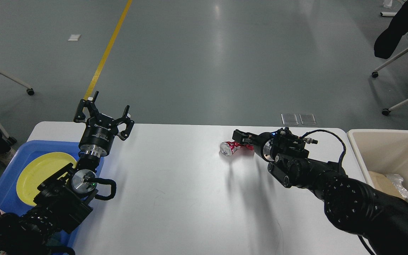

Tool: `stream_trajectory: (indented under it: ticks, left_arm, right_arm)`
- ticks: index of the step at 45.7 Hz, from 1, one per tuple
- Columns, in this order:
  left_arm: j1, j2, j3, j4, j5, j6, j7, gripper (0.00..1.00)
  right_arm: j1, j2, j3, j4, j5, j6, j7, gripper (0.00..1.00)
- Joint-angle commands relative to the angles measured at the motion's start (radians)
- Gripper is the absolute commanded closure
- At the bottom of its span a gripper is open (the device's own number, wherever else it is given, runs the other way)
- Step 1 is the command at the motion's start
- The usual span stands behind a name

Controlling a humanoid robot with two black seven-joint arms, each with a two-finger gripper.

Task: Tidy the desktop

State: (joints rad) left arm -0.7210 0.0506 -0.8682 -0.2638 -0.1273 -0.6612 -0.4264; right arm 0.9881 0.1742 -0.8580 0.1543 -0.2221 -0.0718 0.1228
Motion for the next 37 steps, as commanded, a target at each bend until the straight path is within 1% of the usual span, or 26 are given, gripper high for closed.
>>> stream_trajectory:
  ticks: [1, 9, 15, 17, 20, 23, 26, 31, 37]
  left_arm:
    - [0.0, 0.0, 0.0, 0.0, 0.0, 0.0, 0.0, 0.03]
    - [0.0, 0.0, 0.0, 0.0, 0.0, 0.0, 0.0, 0.04]
    - [0.0, 0.0, 0.0, 0.0, 0.0, 0.0, 0.0, 0.03]
    - [0.0, 0.0, 0.0, 0.0, 0.0, 0.0, 0.0, 0.03]
    - [0.0, 0.0, 0.0, 0.0, 0.0, 0.0, 0.0, 0.03]
    - [0.0, 0.0, 0.0, 0.0, 0.0, 0.0, 0.0, 0.03]
    - [0.0, 0.0, 0.0, 0.0, 0.0, 0.0, 0.0, 0.04]
    - [0.0, 0.0, 0.0, 0.0, 0.0, 0.0, 0.0, 0.03]
    - [0.0, 0.0, 0.0, 0.0, 0.0, 0.0, 0.0, 0.03]
  right_arm:
    - [0.0, 0.001, -0.001, -0.018, 0.003, -0.005, 0.0, 0.0]
    - [0.0, 0.001, 0.001, -0.068, 0.003, -0.009, -0.002, 0.0]
    - [0.014, 0.001, -0.003, -0.098, 0.001, -0.071, -0.005, 0.0]
    - [0.026, -0.002, -0.018, -0.096, -0.003, -0.072, -0.003, 0.0]
    - [0.066, -0.018, -0.032, -0.09, -0.025, -0.068, -0.002, 0.0]
    - [0.102, -0.067, -0.074, -0.076, -0.049, -0.06, 0.0, 0.0]
    - [0.15, -0.104, -0.137, -0.024, -0.089, -0.051, 0.004, 0.0]
    - [0.262, -0.143, -0.252, 0.149, -0.134, -0.051, 0.034, 0.0]
    - [0.398, -0.173, -0.334, 0.358, -0.154, -0.048, 0.093, 0.0]
